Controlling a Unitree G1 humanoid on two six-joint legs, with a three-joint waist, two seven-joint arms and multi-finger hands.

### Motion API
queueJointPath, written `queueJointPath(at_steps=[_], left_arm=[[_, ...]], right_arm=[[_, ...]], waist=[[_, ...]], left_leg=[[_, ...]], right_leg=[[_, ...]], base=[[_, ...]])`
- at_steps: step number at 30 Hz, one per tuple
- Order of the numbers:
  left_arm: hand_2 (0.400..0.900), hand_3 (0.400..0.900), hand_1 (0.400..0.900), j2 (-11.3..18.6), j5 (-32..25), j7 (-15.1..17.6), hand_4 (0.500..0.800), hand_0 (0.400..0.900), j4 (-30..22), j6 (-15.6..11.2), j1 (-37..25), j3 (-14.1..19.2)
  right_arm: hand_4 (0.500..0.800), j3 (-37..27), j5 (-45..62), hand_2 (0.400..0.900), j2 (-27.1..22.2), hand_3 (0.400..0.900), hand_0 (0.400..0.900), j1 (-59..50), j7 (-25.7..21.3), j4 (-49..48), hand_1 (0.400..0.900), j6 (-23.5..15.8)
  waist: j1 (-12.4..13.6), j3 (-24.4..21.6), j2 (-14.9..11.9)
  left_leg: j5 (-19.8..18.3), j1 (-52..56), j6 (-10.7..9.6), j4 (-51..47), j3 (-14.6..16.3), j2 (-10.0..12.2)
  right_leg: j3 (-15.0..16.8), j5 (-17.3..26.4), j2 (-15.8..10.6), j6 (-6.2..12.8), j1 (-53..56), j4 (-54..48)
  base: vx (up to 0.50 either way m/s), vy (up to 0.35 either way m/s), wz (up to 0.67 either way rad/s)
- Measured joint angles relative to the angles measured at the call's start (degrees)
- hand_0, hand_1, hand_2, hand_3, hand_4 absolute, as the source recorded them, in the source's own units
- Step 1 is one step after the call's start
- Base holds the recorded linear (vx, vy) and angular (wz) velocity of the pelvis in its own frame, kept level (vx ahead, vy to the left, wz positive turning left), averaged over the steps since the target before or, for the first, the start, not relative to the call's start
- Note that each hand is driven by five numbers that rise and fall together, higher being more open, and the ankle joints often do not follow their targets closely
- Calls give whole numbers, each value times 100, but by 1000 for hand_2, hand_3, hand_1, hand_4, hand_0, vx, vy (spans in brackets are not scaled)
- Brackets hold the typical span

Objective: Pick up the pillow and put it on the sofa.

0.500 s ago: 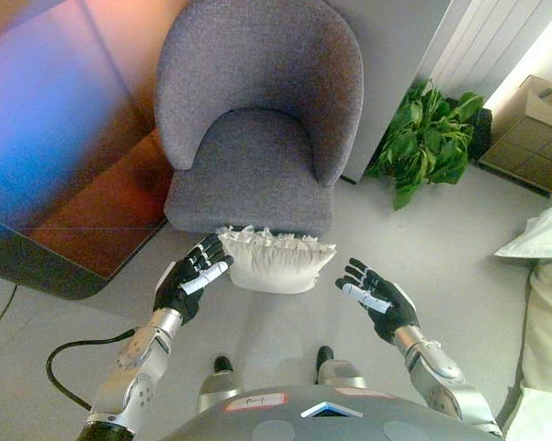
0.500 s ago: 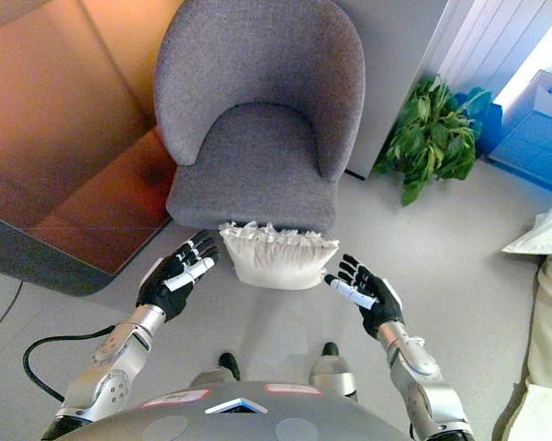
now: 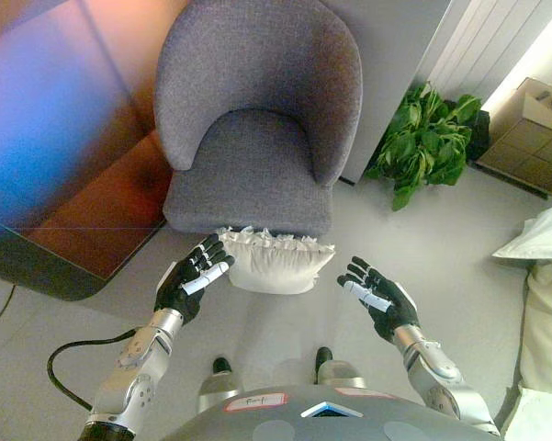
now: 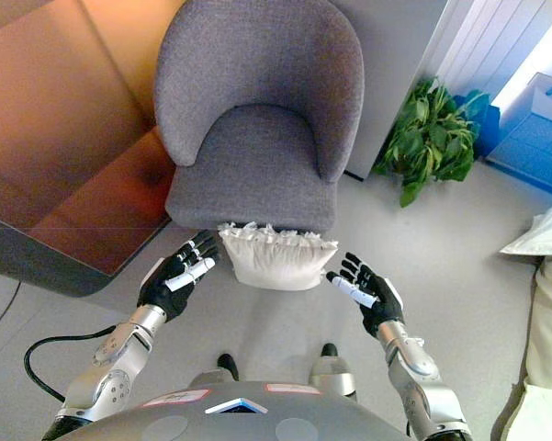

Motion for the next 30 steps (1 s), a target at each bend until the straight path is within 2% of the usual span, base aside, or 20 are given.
queueJointPath(at_steps=[12,20,25,27,30], left_arm=[[900,900,900,-1,-12,0,800,900,0,0,2,0],[900,900,900,-35,-67,7,800,900,-1,-14,105,0],[900,900,900,-34,-124,39,800,900,4,-159,104,1],[900,900,900,-35,-125,35,800,900,19,-259,100,11],[900,900,900,-51,-124,-45,800,900,33,-319,130,10]], right_arm=[[800,132,-3,900,-1,900,900,0,5,0,900,-2],[800,133,-4,900,-67,900,900,8,29,0,900,-3],[800,131,-2,900,-124,900,900,-72,135,15,900,-27],[800,133,-1,900,-160,900,900,-190,271,60,900,-40],[800,117,0,900,-289,900,900,-218,390,62,900,-70]], waist=[[3,-15,8],[11,-79,45],[174,145,55],[290,374,-32],[340,581,-164]], left_leg=[[1,-19,0,1,-29,13],[19,-126,-31,76,-26,107],[-2,-358,-122,560,-314,293],[10,-617,-130,1243,-564,348],[366,-1137,-227,2184,-939,340]], right_leg=[[11,0,19,-2,-22,-2],[59,-20,105,-32,-141,-4],[192,-63,260,-170,-256,3],[323,-56,242,-248,-273,63],[404,-28,134,-334,-291,57]], base=[[24,-53,0],[18,-134,-5],[57,-127,-15],[123,-109,-13],[174,-4,-17]])
